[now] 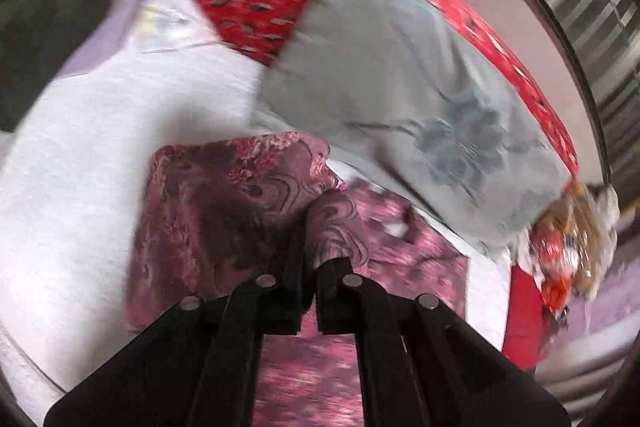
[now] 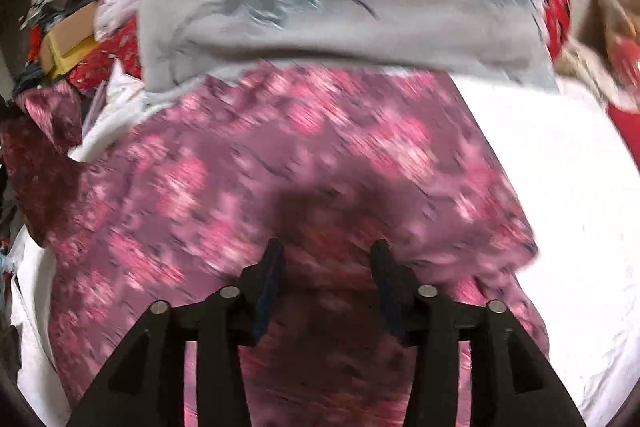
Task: Fold small clothes
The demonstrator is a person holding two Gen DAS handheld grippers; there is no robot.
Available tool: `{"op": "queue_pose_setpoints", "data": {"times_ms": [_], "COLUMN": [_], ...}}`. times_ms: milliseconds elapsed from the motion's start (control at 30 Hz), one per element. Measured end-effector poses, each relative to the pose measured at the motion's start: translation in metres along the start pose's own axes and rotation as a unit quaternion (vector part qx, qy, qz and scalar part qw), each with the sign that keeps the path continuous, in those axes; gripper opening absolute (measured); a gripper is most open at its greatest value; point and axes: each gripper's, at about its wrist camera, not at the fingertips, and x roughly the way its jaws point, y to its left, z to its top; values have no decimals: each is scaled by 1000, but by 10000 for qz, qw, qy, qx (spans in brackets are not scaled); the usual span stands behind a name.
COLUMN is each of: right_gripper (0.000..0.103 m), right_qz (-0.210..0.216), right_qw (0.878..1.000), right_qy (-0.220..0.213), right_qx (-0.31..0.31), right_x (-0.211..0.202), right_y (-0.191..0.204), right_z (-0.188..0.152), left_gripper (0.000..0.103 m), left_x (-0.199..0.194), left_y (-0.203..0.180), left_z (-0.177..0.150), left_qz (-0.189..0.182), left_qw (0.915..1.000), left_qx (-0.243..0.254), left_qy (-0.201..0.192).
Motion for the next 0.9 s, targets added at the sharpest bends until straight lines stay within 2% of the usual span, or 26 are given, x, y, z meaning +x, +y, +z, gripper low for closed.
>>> {"op": "queue_pose_setpoints", "data": {"times_ms": [100,200,233,300,333,400,467,500,567,633,700,733,767,900], "right_gripper": [49,55,57,59,60,60,60,60,61,62,67,73,75,75], "right_qz": [118,133,141,161,179,242,337,394,570,973,1393,1788,1966,2561], "right_qw": [9996,9989,9988,9985,9985,9986,9990,9990,9980,9934,9872,9797,9753,9480], "right_qy": [-187,-299,-320,-350,-348,-321,-229,-171,-113,-232,-224,-106,-24,326], "right_qx": [-158,-333,-352,-384,-383,-333,-209,-96,230,559,742,901,1002,1862], "right_x": [-5,-5,-5,-5,-6,-7,-10,-12,-18,-26,-25,-20,-15,19], "right_y": [-2,2,3,3,3,1,-2,-4,-9,-8,-1,7,11,27], "right_z": [-8,-12,-13,-16,-15,-15,-12,-9,-3,5,13,18,20,30], "left_gripper": [2,2,2,4,7,7,7,8,18,45,57,61,61,61], "left_x": [12,36,47,77,98,128,139,135,112,87,61,54,48,45], "left_y": [-39,-67,-72,-74,-70,-56,-42,-33,-19,-5,16,26,37,77], "left_z": [-13,-32,-41,-60,-71,-87,-96,-99,-100,-99,-97,-96,-95,-93], "left_qz": [-258,-436,-421,-161,-24,173,175,7,-394,-659,-760,-777,-778,-703], "left_qw": [9993,9976,9969,9957,9936,9874,9834,9834,9850,9874,9912,9920,9925,9905], "left_qx": [227,409,475,559,544,371,192,76,-65,-135,-244,-288,-340,-796], "left_qy": [116,353,458,716,988,1529,1798,1812,1681,1435,1057,948,884,876]}}
